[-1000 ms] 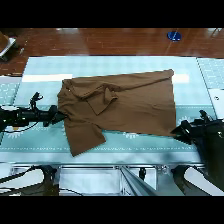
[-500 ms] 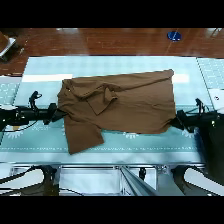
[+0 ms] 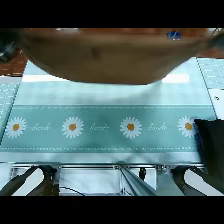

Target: Fold the shirts.

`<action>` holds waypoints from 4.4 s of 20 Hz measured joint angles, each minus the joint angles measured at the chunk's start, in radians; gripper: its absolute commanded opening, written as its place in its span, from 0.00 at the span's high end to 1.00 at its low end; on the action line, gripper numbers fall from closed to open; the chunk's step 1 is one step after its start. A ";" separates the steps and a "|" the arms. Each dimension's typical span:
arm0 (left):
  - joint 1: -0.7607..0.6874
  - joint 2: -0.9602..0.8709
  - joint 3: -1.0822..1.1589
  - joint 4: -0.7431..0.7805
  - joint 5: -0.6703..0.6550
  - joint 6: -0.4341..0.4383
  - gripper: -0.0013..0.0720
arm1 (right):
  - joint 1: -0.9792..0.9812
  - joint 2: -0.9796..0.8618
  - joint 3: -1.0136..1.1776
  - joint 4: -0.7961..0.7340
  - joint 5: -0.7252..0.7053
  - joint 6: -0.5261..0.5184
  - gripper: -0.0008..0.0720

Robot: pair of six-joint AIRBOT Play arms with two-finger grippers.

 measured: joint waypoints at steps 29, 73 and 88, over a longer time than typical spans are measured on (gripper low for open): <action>-0.197 0.266 -0.212 0.810 0.132 -0.409 0.95 | 0.006 0.330 -0.479 -0.101 0.027 0.016 0.95; -0.085 -0.423 -0.167 0.843 -0.385 -0.252 0.29 | -0.206 -0.187 -0.573 -0.175 -0.005 -0.011 0.43; 0.083 -0.159 -0.875 0.568 -0.202 -0.116 0.31 | -0.288 0.208 -1.162 0.061 -0.223 -0.064 0.43</action>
